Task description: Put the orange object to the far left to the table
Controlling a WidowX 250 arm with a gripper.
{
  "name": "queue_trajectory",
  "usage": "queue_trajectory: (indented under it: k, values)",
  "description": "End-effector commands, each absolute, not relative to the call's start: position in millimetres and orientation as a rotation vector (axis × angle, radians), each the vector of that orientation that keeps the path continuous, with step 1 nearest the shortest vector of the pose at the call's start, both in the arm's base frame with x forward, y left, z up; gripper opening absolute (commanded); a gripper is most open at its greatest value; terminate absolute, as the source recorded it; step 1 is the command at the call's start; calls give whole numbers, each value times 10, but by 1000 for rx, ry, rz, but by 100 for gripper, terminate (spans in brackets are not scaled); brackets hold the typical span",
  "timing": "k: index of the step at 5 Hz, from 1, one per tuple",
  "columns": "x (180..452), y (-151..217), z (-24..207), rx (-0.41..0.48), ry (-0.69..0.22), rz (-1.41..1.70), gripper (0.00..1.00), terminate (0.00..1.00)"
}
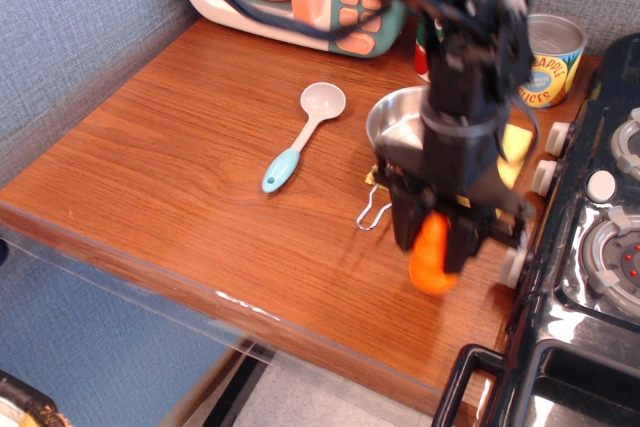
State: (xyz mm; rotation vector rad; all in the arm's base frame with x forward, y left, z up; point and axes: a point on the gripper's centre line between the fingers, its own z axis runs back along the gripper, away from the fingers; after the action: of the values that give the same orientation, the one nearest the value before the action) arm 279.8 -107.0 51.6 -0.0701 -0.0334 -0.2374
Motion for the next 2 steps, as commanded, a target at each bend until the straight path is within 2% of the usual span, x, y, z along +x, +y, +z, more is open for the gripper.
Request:
queue_trajectory:
  k: [1, 2]
  values:
    - [3070, -308, 1139, -88, -203, 9, 0, 0]
    - [3240, 221, 1100, -90, -195, 237, 0, 0]
